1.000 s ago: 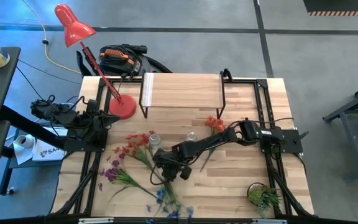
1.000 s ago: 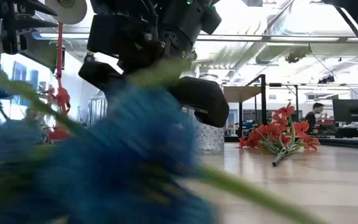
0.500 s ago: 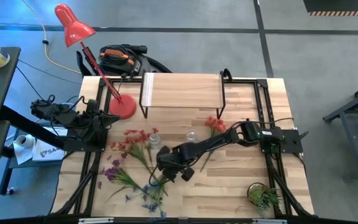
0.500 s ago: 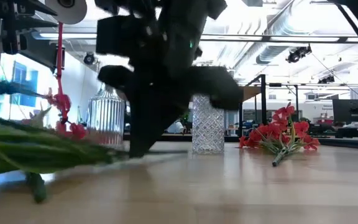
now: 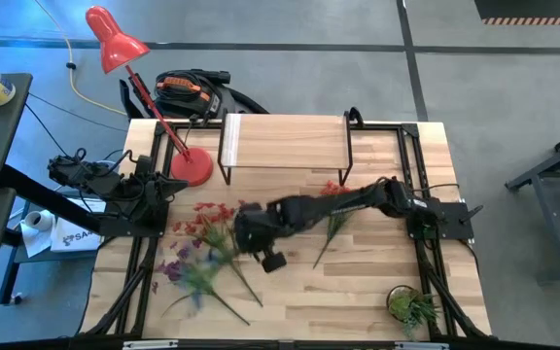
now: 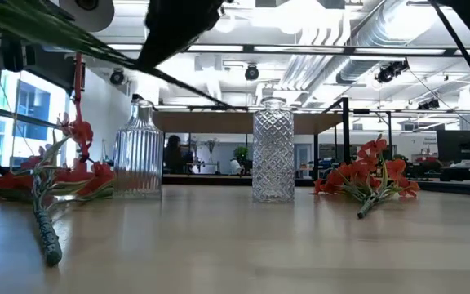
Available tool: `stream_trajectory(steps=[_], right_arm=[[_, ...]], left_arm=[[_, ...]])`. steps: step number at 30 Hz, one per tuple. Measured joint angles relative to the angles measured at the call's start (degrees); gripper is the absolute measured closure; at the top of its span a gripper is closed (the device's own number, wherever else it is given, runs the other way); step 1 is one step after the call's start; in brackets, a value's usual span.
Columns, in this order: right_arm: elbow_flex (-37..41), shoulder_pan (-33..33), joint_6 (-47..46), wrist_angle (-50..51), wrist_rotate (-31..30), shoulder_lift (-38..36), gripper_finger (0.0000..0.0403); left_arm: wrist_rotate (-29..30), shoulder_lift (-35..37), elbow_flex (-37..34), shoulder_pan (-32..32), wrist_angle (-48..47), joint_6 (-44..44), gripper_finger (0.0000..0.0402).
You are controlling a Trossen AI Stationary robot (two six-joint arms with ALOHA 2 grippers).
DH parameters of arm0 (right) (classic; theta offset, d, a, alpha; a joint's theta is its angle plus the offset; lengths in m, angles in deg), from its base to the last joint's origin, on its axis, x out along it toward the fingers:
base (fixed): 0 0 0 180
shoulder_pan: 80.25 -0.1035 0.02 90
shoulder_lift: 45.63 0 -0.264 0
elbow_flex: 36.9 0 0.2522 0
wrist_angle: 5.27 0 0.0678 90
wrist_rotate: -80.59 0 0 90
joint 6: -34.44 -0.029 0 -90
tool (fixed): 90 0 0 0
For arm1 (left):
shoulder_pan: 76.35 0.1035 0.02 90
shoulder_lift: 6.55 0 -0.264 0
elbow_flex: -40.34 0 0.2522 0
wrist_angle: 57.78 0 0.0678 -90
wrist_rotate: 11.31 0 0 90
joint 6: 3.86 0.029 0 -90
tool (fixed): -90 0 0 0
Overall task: Pick and place flowers into a vace then onto a shelf
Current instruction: Put the blue flowers into the right transparent flower vase
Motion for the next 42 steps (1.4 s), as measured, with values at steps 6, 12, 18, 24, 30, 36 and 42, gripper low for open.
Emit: stream_trajectory(steps=[6, 12, 18, 24, 30, 36, 42], right_arm=[[0.07, 4.91, -10.42, -2.67, -5.60, -6.74, 0.0402], [0.07, 4.87, -19.77, -4.18, -20.70, -14.51, 0.0403], [0.03, -0.29, -33.98, -1.44, -42.00, -18.64, 0.0403], [4.01, -8.74, -61.23, 7.00, -65.99, -18.57, 0.0403], [14.29, -13.48, -61.23, -9.92, -79.93, -18.55, 0.0403], [22.27, -12.37, -59.58, -17.73, -83.07, -18.57, 0.0403], [29.40, -10.42, -59.56, -18.17, -82.99, -18.74, 0.0403]], left_arm=[[-1.61, 0.00, 0.00, 0.00, -0.04, 0.00, 0.0275], [-2.02, 0.00, 0.00, -0.01, 0.01, 2.02, 0.0275], [-2.25, 0.00, 0.00, -0.01, 0.00, 5.60, 0.0275], [-4.55, 0.00, 0.00, -0.01, -0.02, 7.32, 0.0275], [-5.69, 0.00, 0.00, -0.01, -0.03, 7.72, 0.0275], [-5.68, 0.00, 0.00, -0.01, 0.00, 9.03, 0.0275], [-5.66, 0.00, 0.00, -0.01, 0.01, 9.01, 0.0275]])
